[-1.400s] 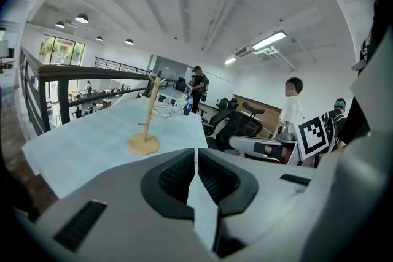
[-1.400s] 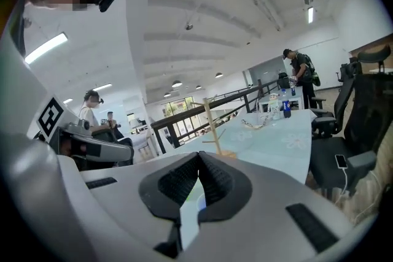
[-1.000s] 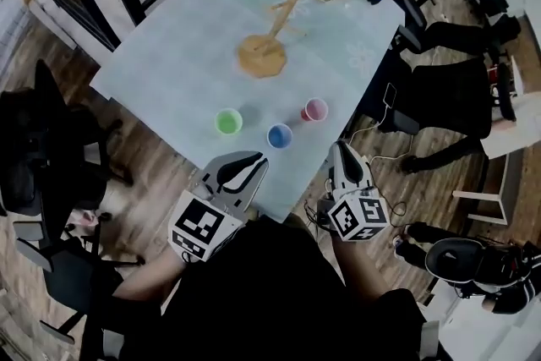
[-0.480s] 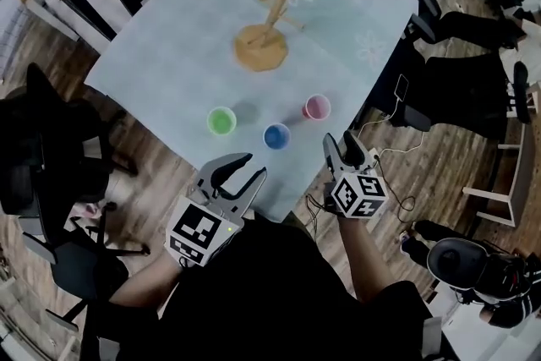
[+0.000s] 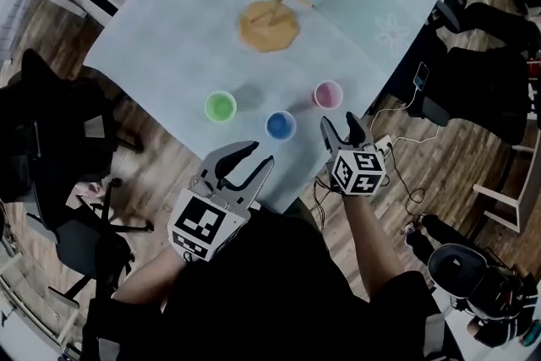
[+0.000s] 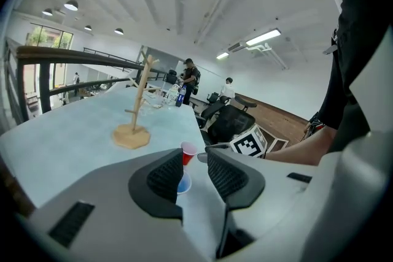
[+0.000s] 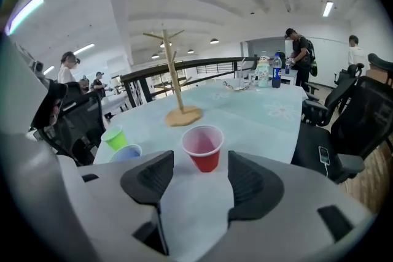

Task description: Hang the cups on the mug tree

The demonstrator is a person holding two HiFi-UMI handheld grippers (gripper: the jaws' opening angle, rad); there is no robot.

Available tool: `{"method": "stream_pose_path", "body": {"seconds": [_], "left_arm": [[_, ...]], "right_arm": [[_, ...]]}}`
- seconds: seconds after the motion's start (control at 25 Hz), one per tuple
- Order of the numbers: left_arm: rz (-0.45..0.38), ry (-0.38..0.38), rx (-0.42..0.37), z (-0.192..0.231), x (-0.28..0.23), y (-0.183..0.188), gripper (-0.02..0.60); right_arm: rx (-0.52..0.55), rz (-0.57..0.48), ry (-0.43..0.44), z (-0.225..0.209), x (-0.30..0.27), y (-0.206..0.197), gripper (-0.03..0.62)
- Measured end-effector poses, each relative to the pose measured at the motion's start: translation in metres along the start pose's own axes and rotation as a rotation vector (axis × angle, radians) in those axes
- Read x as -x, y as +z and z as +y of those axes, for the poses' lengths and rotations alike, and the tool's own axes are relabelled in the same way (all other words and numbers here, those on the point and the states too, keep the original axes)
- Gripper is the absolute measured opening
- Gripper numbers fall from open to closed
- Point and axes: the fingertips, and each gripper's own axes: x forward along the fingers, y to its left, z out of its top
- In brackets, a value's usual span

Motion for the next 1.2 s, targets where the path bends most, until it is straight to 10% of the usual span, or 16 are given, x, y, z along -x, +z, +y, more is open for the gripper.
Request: {"method": "stream_pose_path", "body": {"seconds": [1.2], "left_arm": [[0.081,0.027,0.097,0.018,-0.025,-0.029,0.124]], "right_arm": [[0.182,0.078,-0.016,-0.015,-0.093,-0.032,0.291]]}}
